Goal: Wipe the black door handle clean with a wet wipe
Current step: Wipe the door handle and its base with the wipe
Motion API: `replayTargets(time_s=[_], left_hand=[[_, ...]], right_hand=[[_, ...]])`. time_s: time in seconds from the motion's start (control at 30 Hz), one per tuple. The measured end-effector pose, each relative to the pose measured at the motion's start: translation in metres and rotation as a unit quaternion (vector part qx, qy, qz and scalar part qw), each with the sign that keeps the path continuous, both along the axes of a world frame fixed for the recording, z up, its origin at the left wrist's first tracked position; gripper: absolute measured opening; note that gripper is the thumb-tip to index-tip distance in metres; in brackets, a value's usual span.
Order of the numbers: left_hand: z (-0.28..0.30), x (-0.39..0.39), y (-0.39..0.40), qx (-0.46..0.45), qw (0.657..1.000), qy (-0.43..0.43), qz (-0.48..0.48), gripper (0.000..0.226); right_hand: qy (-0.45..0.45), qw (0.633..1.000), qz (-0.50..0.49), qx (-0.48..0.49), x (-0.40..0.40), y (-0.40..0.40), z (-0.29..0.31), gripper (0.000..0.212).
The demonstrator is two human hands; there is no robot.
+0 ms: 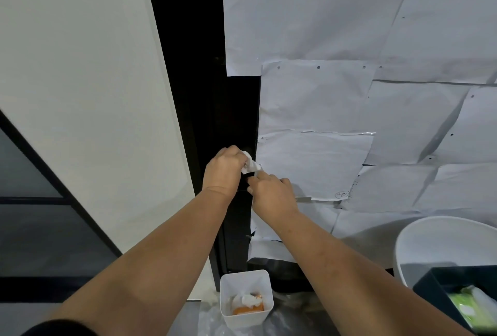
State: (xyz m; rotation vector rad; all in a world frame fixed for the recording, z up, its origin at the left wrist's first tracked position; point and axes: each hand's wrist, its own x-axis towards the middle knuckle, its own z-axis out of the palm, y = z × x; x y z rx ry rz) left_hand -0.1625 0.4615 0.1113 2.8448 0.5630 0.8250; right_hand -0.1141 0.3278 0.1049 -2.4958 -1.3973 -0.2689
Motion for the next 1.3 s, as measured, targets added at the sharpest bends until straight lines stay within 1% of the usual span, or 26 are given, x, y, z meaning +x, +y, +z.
replayTargets(time_s=[0.1, 0.23, 0.37, 0.43, 0.47, 0.53, 0.6, 0.67, 0.73, 0.8, 0.87, 0.97, 1.07, 1.1, 1.13, 1.23, 1.27, 1.3], left_hand=[[0.001, -0.004, 0.002, 0.012, 0.999, -0.009, 0.028, 0.029], [-0.002, -0.009, 0.006, -0.004, 0.993, -0.045, 0.109, 0.02], [0.0, -0.008, 0.004, -0.021, 0.991, -0.036, 0.131, 0.022], [0.005, -0.008, -0.001, -0.005, 0.99, -0.016, 0.137, 0.025], [0.008, -0.008, -0.002, 0.013, 0.991, 0.003, 0.134, 0.025], [0.012, -0.011, -0.003, 0.037, 0.993, 0.045, 0.098, 0.029], [0.015, -0.016, 0.001, 0.049, 0.995, 0.065, 0.055, 0.034], [0.018, -0.019, 0.005, 0.052, 0.995, 0.076, 0.035, 0.033], [0.02, -0.019, 0.005, 0.032, 0.994, 0.088, 0.062, 0.026], [0.019, -0.018, 0.003, 0.002, 0.985, 0.114, 0.126, 0.02], [0.014, -0.018, 0.001, -0.01, 0.977, 0.124, 0.175, 0.015], [0.014, -0.016, 0.004, -0.053, 0.972, 0.12, 0.193, 0.011], [0.021, -0.013, 0.007, -0.132, 0.962, 0.14, 0.195, 0.018], [0.022, -0.013, 0.006, -0.135, 0.96, 0.14, 0.2, 0.021], [0.022, -0.014, 0.003, -0.137, 0.961, 0.121, 0.207, 0.021], [0.015, -0.018, -0.002, -0.125, 0.972, -0.002, 0.2, 0.018], [0.014, -0.018, -0.004, -0.133, 0.973, -0.028, 0.188, 0.016], [0.014, -0.015, -0.004, -0.135, 0.975, -0.034, 0.175, 0.014]], right_hand=[[0.0, 1.0, 0.004, -0.004, 0.001, -0.001, 0.0, 0.022], [0.011, 1.0, 0.002, -0.007, 0.002, 0.0, 0.0, 0.028], [0.015, 1.0, 0.003, -0.004, 0.0, 0.0, 0.0, 0.03], [0.019, 1.0, 0.003, -0.007, -0.001, 0.0, 0.002, 0.029], [0.019, 1.0, 0.003, -0.007, -0.001, -0.001, 0.002, 0.028], [0.016, 1.0, 0.001, -0.011, -0.002, -0.001, 0.003, 0.025], [0.015, 1.0, -0.002, -0.014, -0.002, -0.001, 0.003, 0.025], [0.017, 1.0, -0.003, -0.015, -0.003, -0.001, 0.004, 0.026], [0.021, 1.0, -0.003, -0.015, -0.003, 0.0, 0.004, 0.028], [0.023, 1.0, -0.003, -0.017, -0.003, 0.0, 0.004, 0.029], [0.022, 1.0, -0.003, -0.016, -0.003, 0.0, 0.004, 0.03], [0.025, 1.0, -0.004, -0.015, -0.002, 0.0, 0.004, 0.03], [0.022, 1.0, -0.005, -0.013, -0.002, -0.001, 0.002, 0.029], [0.021, 1.0, -0.005, -0.01, -0.002, -0.001, 0.001, 0.03], [0.019, 1.0, -0.005, -0.009, -0.002, -0.001, 0.001, 0.03], [0.015, 1.0, -0.004, -0.009, -0.002, 0.0, 0.001, 0.029], [0.014, 1.0, -0.004, -0.01, -0.002, 0.001, 0.001, 0.028], [0.014, 1.0, -0.003, -0.011, -0.002, 0.001, 0.0, 0.028]])
